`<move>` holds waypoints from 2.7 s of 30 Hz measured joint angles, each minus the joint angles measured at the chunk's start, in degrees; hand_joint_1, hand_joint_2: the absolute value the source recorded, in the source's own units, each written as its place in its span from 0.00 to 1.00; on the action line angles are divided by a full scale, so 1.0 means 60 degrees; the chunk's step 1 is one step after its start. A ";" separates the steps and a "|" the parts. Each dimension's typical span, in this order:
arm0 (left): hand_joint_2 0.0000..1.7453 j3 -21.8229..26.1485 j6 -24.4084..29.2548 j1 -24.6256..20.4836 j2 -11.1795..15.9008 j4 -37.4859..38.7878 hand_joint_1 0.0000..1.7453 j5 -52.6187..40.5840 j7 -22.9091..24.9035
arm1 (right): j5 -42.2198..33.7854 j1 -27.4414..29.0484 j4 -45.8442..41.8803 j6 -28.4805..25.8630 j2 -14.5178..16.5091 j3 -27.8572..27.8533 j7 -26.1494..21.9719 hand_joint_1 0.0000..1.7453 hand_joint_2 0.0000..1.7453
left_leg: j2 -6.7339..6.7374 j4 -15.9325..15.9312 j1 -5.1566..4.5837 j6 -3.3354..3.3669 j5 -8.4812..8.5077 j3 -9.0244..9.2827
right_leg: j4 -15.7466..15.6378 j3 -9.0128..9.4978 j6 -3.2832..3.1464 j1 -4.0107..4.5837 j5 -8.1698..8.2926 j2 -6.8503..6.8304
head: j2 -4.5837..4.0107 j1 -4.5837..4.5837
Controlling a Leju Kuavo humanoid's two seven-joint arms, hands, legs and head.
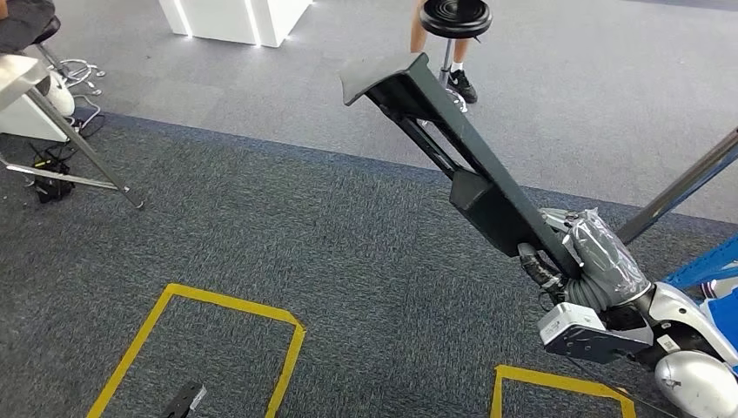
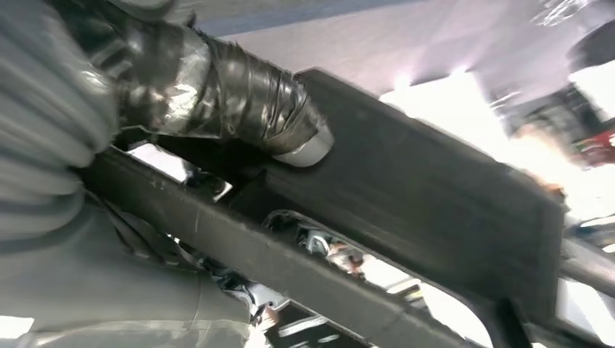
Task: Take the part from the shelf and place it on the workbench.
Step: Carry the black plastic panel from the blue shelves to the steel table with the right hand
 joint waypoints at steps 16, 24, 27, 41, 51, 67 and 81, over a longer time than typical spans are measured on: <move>1.00 0.0031 -0.0134 -0.0004 -0.0003 0.0015 0.00 0.0004 -0.0134 | -0.0052 -0.0167 0.0061 0.0028 -0.0145 -0.0086 0.0069 1.00 1.00 | 0.0056 -0.1412 0.0040 0.0387 0.0633 0.0797 | 0.2083 -0.0831 0.0455 -0.0060 -0.1288 -0.0027 | 0.0000 0.0049; 1.00 0.0050 -0.0230 -0.0015 -0.0014 0.0019 0.00 0.0036 -0.0108 | -0.0114 -0.0295 0.0138 0.0101 -0.0242 -0.0107 0.0110 1.00 1.00 | -0.0881 -0.1334 -0.0035 0.0326 0.0558 0.0721 | 0.0280 -0.0318 0.0235 0.0008 -0.0141 0.0768 | 0.0000 0.0051; 1.00 0.0054 -0.0256 0.0040 -0.0010 0.0030 0.00 0.0038 -0.0106 | -0.0158 -0.0359 0.0149 0.0154 -0.0276 -0.0127 0.0122 1.00 1.00 | -0.1019 -0.1305 -0.0026 0.0164 0.0494 0.0691 | 0.0118 -0.0116 0.0151 0.0003 -0.0204 0.0495 | 0.0001 0.0045; 1.00 0.0121 -0.0261 0.0057 -0.0017 0.0063 0.00 0.0067 -0.0080 | -0.0186 -0.0539 0.0179 0.0191 -0.0371 -0.0142 0.0154 1.00 1.00 | 0.0761 -0.1154 -0.0211 0.0380 0.0932 0.0107 | -0.0457 0.1921 0.0433 0.0076 -0.1369 -0.1025 | 0.0001 0.0038; 1.00 0.0207 -0.0274 0.0077 0.0001 0.0066 0.00 0.0088 -0.0079 | -0.0211 -0.0605 0.0328 0.0328 -0.0512 -0.0143 0.0219 1.00 1.00 | -0.0613 -0.1688 -0.0158 0.0671 -0.0601 0.2577 | 0.1979 -0.1858 0.0576 -0.0070 -0.1700 0.0146 | 0.0001 0.0147; 1.00 0.0213 -0.0357 0.0154 -0.0025 0.0114 0.00 0.0061 -0.0046 | -0.0226 -0.0876 0.0437 0.0540 -0.0649 -0.0166 0.0328 1.00 1.00 | 0.0228 -0.0220 -0.0105 0.0386 -0.1303 -0.0103 | -0.0845 0.1497 0.0050 0.0259 -0.0492 -0.0471 | 0.0000 0.0183; 1.00 0.0271 -0.0373 0.0026 0.0081 0.0139 0.00 0.0093 -0.0017 | -0.0036 -0.1581 0.0850 0.0917 -0.0737 0.0186 0.0542 1.00 1.00 | -0.0288 -0.1779 -0.0253 0.0831 0.0358 0.1536 | 0.2873 -0.1071 0.0542 -0.0024 -0.1887 0.0077 | 0.0001 0.0330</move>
